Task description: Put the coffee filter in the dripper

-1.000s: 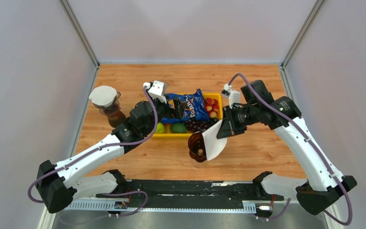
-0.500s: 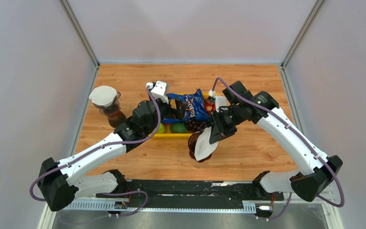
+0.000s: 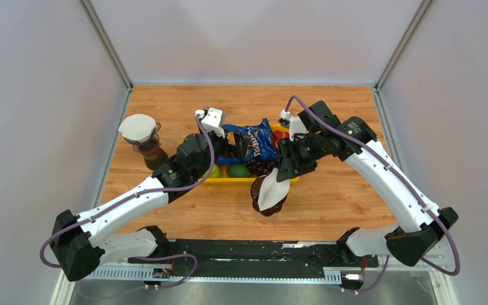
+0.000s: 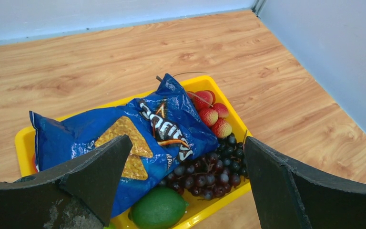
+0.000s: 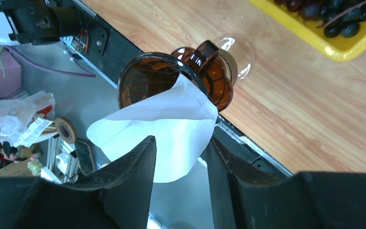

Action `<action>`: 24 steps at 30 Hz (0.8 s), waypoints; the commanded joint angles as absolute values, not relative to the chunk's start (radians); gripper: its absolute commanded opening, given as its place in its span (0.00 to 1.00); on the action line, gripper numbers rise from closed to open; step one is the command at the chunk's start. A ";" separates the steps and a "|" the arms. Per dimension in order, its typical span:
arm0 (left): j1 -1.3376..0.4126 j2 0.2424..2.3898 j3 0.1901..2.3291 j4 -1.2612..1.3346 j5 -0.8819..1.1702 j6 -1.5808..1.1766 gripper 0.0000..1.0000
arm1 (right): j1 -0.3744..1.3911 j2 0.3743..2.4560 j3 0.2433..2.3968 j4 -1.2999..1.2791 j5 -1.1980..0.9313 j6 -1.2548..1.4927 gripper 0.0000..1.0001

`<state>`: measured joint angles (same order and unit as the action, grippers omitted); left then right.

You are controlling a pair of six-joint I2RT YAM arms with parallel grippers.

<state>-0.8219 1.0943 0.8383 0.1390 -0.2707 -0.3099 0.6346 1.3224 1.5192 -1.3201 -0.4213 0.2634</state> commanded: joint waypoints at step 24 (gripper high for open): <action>-0.781 1.128 0.853 0.140 -0.345 -0.361 1.00 | 0.853 1.258 1.564 -1.222 -0.201 0.449 0.26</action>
